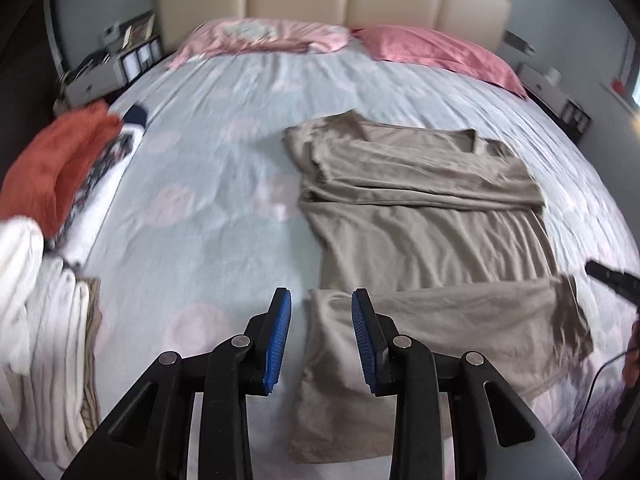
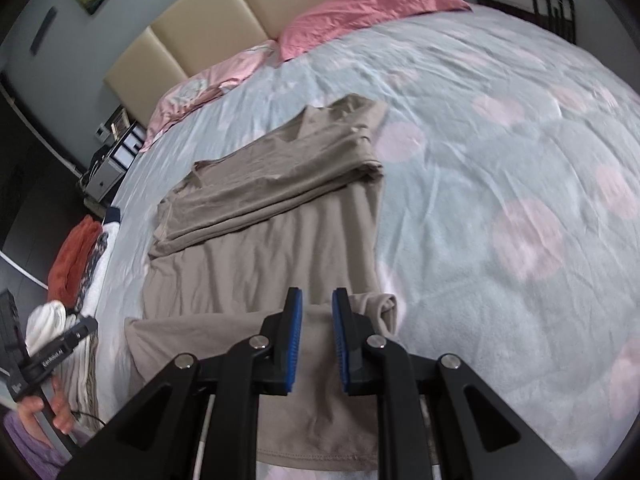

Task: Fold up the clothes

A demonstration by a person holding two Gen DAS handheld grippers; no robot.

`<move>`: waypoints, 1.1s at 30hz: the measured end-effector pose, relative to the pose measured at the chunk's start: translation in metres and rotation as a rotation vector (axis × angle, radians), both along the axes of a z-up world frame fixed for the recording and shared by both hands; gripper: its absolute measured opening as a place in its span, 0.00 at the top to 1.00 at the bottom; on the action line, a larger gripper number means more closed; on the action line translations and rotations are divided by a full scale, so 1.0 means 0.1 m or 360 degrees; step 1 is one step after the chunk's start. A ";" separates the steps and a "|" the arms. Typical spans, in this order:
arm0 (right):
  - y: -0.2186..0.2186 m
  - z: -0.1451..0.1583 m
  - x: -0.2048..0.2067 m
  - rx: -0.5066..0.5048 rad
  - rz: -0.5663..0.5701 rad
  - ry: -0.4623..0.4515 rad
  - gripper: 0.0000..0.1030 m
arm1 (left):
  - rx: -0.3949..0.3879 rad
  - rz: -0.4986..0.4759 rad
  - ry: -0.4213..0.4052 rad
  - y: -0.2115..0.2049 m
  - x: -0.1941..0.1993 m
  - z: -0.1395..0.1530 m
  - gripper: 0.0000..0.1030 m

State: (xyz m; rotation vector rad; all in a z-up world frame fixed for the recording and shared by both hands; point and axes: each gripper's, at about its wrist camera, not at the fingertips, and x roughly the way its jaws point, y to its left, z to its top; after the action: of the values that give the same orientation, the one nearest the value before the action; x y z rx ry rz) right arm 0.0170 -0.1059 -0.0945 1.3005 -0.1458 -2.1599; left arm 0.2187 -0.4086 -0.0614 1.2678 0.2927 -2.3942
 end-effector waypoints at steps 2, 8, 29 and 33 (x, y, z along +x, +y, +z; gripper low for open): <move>-0.01 0.04 0.06 0.0003 0.0024 0.0031 0.85 | -0.0053 -0.0111 -0.0022 0.15 -0.03 0.03 0.68; 0.07 0.05 0.09 0.0006 -0.0034 0.0021 0.85 | -0.0132 -0.0480 -0.0110 0.58 -0.13 0.04 0.68; 0.20 -0.07 0.00 -0.0114 -0.0107 -0.0135 0.84 | -0.0229 -0.1138 -0.0749 1.26 -0.12 -0.70 0.68; 0.20 -0.08 -0.01 -0.0144 -0.0105 -0.0154 0.84 | -0.0192 -0.1103 -0.0762 1.19 -0.12 -0.73 0.67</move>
State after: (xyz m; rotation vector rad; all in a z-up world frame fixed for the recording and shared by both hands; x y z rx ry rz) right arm 0.0155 -0.0858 -0.1021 1.3658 -0.3262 -2.1195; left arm 0.2071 -0.2895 -0.1346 2.0680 -0.5049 -2.4434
